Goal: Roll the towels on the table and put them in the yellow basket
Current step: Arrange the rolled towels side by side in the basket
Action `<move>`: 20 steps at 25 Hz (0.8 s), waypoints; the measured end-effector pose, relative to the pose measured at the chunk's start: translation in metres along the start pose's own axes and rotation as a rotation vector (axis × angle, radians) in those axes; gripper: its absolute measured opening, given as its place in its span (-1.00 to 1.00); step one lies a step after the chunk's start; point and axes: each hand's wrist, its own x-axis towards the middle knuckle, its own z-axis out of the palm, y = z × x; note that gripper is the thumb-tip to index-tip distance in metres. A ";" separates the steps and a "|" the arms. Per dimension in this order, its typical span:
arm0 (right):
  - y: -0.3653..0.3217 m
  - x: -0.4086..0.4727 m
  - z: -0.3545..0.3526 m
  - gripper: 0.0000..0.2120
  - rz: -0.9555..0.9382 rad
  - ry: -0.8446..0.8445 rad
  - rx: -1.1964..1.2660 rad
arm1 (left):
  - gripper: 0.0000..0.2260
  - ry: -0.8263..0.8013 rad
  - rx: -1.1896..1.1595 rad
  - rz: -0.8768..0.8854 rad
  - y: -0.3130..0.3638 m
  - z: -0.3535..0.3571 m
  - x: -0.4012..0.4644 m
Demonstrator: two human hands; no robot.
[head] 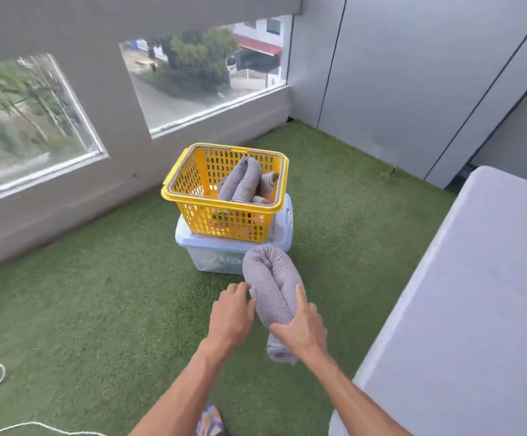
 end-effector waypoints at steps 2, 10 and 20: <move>-0.045 0.030 0.012 0.02 -0.001 -0.012 0.034 | -0.69 0.036 0.032 -0.007 -0.031 -0.030 0.042; -0.191 0.193 0.042 0.02 -0.061 -0.037 0.104 | -0.70 0.103 0.090 -0.053 -0.131 -0.088 0.214; -0.321 0.440 0.074 -0.01 -0.002 -0.132 0.104 | -0.74 0.093 0.169 -0.098 -0.219 -0.111 0.486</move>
